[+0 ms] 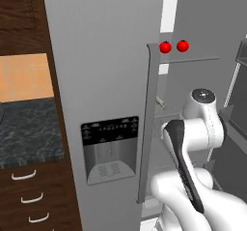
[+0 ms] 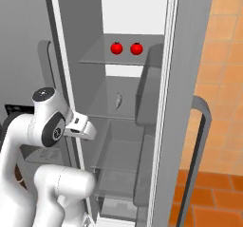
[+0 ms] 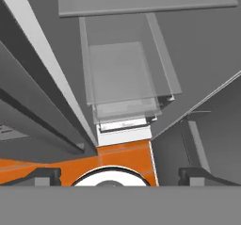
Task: Place one tomato and one fish in each tupperware on the nearby counter, to pack two identical lunches.
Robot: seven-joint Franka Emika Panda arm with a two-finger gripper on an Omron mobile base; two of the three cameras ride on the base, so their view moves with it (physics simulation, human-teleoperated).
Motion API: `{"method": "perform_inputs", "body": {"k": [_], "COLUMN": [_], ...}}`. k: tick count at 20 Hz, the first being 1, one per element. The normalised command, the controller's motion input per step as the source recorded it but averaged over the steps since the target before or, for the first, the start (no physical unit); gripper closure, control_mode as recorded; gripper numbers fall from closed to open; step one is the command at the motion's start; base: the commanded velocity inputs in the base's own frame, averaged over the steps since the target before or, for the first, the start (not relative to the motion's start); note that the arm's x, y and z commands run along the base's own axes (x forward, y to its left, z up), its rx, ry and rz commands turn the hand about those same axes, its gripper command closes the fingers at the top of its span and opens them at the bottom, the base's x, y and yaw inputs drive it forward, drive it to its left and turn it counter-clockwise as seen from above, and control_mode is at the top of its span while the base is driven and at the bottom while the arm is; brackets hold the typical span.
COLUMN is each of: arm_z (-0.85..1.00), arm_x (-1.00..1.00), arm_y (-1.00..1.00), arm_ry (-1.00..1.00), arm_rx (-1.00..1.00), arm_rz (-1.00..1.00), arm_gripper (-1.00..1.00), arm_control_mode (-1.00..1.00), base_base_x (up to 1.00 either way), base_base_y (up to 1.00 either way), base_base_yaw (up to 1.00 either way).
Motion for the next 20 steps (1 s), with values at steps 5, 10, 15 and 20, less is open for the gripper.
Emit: {"method": "perform_inputs", "body": {"k": [5, 10, 15, 20], "arm_z": [0.00, 0.00, 0.18, 0.71], "arm_x": [0.00, 0.11, 0.26, 0.14], "arm_y": [0.00, -0.01, -0.31, -0.16], "arm_ry": [0.00, 0.00, -0.10, -0.14], "arm_rx": [0.00, 0.00, 0.05, 0.02], "arm_rz": [0.00, 0.00, 0.00, 0.00], "arm_gripper": [-1.00, -1.00, -1.00, -1.00], "arm_control_mode": [1.00, -1.00, -1.00, -1.00], "base_base_x": [0.06, 0.12, 0.00, 0.00], "base_base_y": [-0.42, -0.01, 0.00, 0.00], "base_base_yaw": [0.00, 0.00, 0.00, 0.00]}}
